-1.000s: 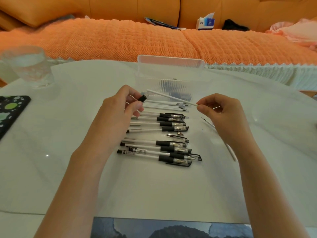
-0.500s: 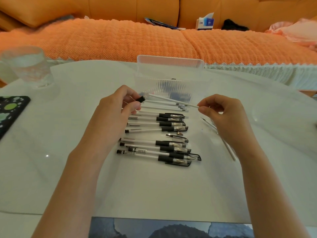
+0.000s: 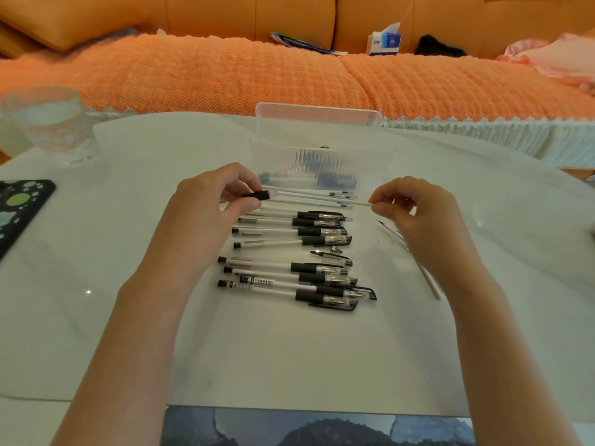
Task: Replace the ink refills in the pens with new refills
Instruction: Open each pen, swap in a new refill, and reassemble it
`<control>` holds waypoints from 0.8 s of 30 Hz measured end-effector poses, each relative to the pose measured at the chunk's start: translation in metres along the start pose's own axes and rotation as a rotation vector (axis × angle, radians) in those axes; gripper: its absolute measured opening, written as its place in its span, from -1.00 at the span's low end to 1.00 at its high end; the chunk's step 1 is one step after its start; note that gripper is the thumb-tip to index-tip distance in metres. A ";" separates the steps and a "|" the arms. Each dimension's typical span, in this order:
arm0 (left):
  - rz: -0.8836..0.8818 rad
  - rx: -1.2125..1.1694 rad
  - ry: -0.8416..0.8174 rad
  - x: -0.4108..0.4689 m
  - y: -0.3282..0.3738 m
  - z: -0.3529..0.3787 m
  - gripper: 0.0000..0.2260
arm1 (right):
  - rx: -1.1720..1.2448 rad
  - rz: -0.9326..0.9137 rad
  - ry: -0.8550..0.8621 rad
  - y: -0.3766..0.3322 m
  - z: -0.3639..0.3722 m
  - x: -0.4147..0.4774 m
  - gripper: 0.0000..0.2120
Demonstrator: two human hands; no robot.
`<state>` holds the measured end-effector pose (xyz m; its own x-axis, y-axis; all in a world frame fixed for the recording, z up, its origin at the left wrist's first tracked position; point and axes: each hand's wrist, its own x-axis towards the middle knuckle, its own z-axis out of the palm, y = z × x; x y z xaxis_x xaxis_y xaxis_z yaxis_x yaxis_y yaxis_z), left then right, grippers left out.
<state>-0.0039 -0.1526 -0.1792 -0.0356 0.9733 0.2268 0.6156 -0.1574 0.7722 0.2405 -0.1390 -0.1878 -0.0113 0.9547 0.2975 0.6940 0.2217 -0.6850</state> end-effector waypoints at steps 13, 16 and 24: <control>0.022 0.038 -0.208 -0.005 0.011 0.016 -0.89 | 0.098 -0.069 -0.176 -0.022 0.015 -0.006 -0.91; 0.048 0.063 -0.260 -0.006 0.013 0.021 -0.88 | 0.178 -0.058 -0.218 -0.030 0.023 -0.009 -0.94; 0.127 0.037 -0.285 -0.010 0.021 0.025 -0.91 | 0.413 -0.017 -0.208 -0.030 0.024 -0.008 -0.90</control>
<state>0.0291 -0.1610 -0.1801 0.2625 0.9546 0.1406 0.6291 -0.2798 0.7252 0.2024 -0.1488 -0.1861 -0.1937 0.9603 0.2005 0.3483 0.2584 -0.9010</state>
